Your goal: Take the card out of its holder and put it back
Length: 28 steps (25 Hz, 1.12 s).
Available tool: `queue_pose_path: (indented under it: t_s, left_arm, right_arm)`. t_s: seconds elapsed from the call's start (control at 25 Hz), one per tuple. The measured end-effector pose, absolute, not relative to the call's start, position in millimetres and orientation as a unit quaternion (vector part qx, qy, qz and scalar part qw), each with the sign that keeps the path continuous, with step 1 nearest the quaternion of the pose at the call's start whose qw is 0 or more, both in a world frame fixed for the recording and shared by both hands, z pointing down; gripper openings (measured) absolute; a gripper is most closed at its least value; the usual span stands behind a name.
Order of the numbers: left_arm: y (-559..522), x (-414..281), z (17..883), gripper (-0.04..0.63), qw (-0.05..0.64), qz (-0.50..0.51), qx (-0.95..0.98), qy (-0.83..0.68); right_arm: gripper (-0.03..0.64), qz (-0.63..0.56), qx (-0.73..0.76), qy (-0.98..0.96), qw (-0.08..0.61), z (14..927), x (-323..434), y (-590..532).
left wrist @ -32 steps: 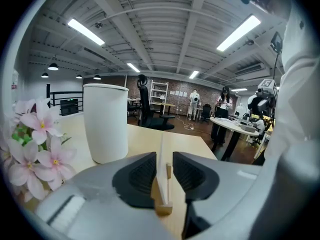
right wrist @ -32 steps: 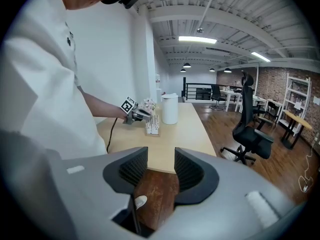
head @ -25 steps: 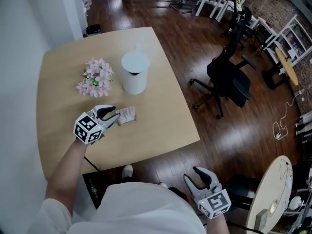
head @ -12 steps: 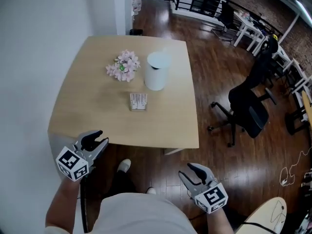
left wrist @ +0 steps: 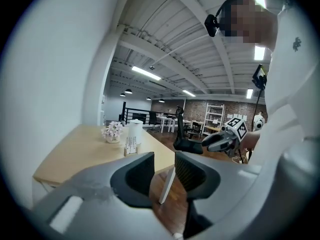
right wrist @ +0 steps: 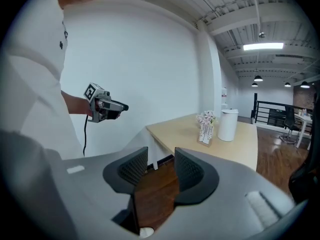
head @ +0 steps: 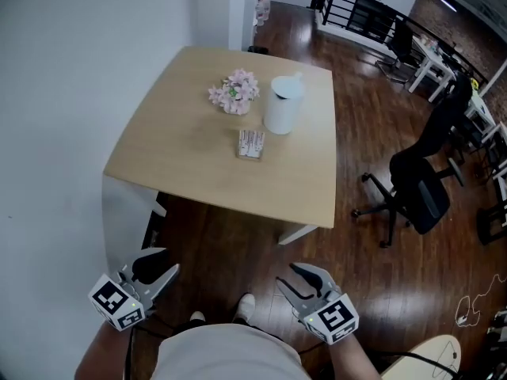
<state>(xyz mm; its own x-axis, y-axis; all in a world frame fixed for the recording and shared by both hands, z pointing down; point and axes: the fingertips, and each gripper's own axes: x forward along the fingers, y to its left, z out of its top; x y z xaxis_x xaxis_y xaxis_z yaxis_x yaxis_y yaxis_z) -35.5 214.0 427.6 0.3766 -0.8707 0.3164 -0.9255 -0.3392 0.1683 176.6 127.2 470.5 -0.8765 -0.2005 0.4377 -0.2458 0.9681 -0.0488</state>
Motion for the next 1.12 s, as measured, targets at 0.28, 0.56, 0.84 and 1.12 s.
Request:
queue_pose_path:
  t_s: [0.28, 0.56, 0.84, 1.12]
  left_arm:
    - [267.9, -21.9, 406.4, 0.137, 0.14, 0.064, 0.829, -0.538]
    - [349.2, -46.0, 402.2, 0.137, 0.136, 0.053, 0.831, -0.536]
    - [428.6, -66.0, 401.2, 0.137, 0.139, 0.045, 0.835, -0.531]
    - [485.1, -75.4, 404.3, 0.137, 0.128, 0.063, 0.845, -0.515]
  right_arm:
    - [0.17, 0.054, 0.141, -0.967, 0.204, 453.3, 180.7, 178.1]
    - [0.161, 0.036, 0.153, -0.965, 0.208, 433.4, 152.4, 250.8]
    - [0.158, 0.025, 0.153, -0.965, 0.212, 422.3, 126.9, 335.5]
    - [0.156, 0.026, 0.17, -0.962, 0.214, 415.4, 118.9, 405.3]
